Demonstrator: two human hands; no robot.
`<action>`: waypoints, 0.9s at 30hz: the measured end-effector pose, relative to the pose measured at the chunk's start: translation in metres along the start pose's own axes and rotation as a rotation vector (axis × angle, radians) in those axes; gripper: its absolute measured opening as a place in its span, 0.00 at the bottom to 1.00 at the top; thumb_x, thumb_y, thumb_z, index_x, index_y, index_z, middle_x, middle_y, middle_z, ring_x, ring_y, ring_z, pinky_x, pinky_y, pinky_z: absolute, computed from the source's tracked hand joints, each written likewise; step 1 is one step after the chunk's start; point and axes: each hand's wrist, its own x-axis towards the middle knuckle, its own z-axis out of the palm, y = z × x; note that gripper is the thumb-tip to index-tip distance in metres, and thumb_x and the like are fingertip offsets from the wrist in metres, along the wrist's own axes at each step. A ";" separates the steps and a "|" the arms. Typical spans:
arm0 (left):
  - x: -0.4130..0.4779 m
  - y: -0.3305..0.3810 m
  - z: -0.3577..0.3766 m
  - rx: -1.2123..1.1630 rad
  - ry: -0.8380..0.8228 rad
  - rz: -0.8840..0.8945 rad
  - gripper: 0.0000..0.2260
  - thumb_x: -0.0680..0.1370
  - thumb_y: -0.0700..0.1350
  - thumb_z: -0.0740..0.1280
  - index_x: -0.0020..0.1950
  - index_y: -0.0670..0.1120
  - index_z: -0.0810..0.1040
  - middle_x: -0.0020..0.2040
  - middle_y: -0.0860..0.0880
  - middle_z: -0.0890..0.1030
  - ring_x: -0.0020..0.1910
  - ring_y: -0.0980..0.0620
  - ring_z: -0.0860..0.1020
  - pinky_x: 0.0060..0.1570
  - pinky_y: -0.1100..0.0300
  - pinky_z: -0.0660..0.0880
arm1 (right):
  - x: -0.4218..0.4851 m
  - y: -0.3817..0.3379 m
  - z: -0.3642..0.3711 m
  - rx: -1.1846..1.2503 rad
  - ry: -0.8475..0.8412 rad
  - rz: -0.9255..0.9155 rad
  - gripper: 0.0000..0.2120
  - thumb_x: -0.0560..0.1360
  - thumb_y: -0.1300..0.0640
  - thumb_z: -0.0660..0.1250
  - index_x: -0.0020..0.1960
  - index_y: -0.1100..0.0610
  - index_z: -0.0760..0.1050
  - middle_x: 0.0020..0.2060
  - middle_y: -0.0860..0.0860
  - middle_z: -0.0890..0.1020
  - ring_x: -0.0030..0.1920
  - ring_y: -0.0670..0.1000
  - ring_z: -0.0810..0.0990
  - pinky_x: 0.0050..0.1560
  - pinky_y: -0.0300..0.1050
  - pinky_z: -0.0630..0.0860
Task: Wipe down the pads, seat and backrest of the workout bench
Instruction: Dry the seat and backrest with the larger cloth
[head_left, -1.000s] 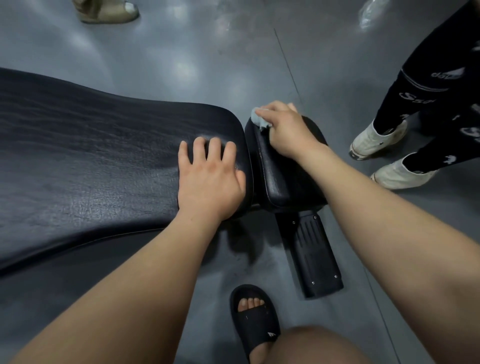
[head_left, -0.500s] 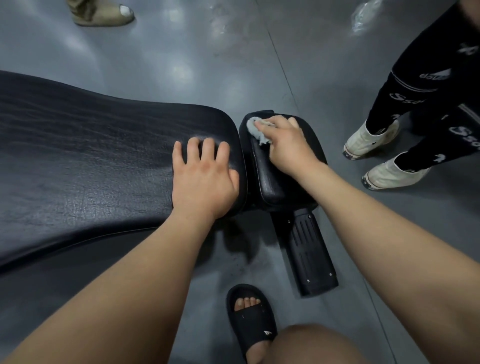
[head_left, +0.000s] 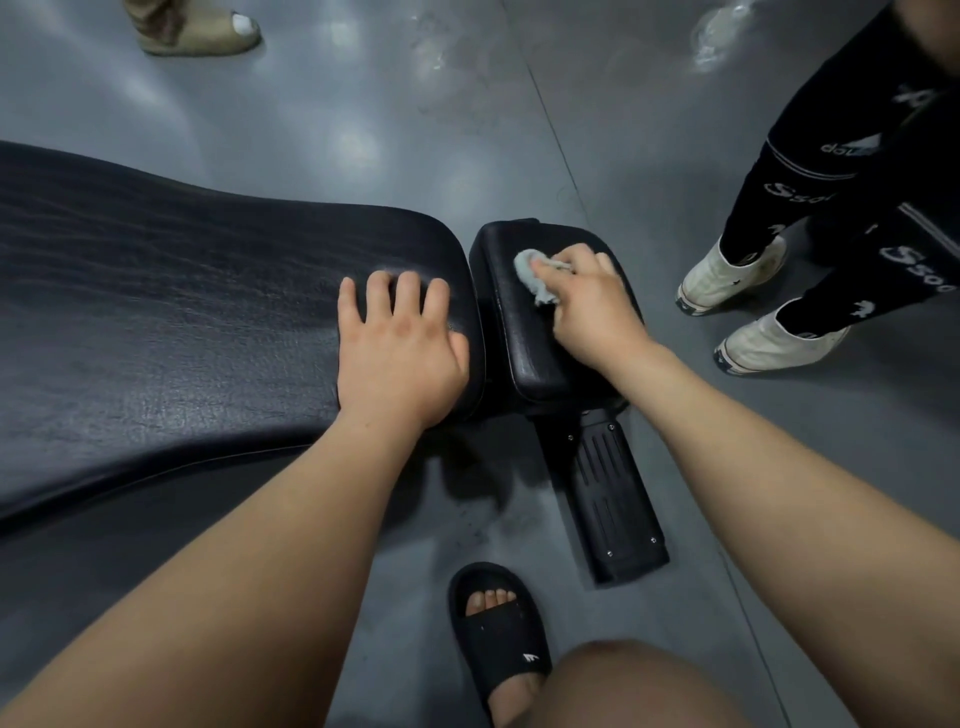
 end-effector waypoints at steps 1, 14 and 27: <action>0.000 0.000 0.000 0.001 0.002 0.003 0.21 0.77 0.52 0.54 0.67 0.46 0.70 0.65 0.45 0.73 0.69 0.39 0.65 0.74 0.36 0.55 | 0.000 0.016 -0.004 -0.020 0.005 0.080 0.25 0.73 0.67 0.62 0.67 0.53 0.78 0.59 0.57 0.75 0.57 0.63 0.70 0.58 0.54 0.70; 0.000 -0.001 0.001 0.011 0.009 0.010 0.20 0.77 0.52 0.55 0.66 0.46 0.71 0.63 0.44 0.74 0.67 0.38 0.66 0.72 0.35 0.57 | -0.062 -0.017 -0.008 0.015 0.023 -0.104 0.28 0.69 0.71 0.63 0.68 0.58 0.78 0.51 0.58 0.75 0.47 0.60 0.72 0.49 0.48 0.70; 0.001 -0.002 0.002 0.003 0.012 0.009 0.20 0.77 0.52 0.54 0.65 0.46 0.71 0.63 0.44 0.74 0.67 0.38 0.66 0.72 0.35 0.56 | 0.004 0.051 -0.011 0.066 0.008 0.305 0.17 0.82 0.58 0.60 0.67 0.46 0.78 0.54 0.50 0.70 0.54 0.51 0.63 0.62 0.42 0.65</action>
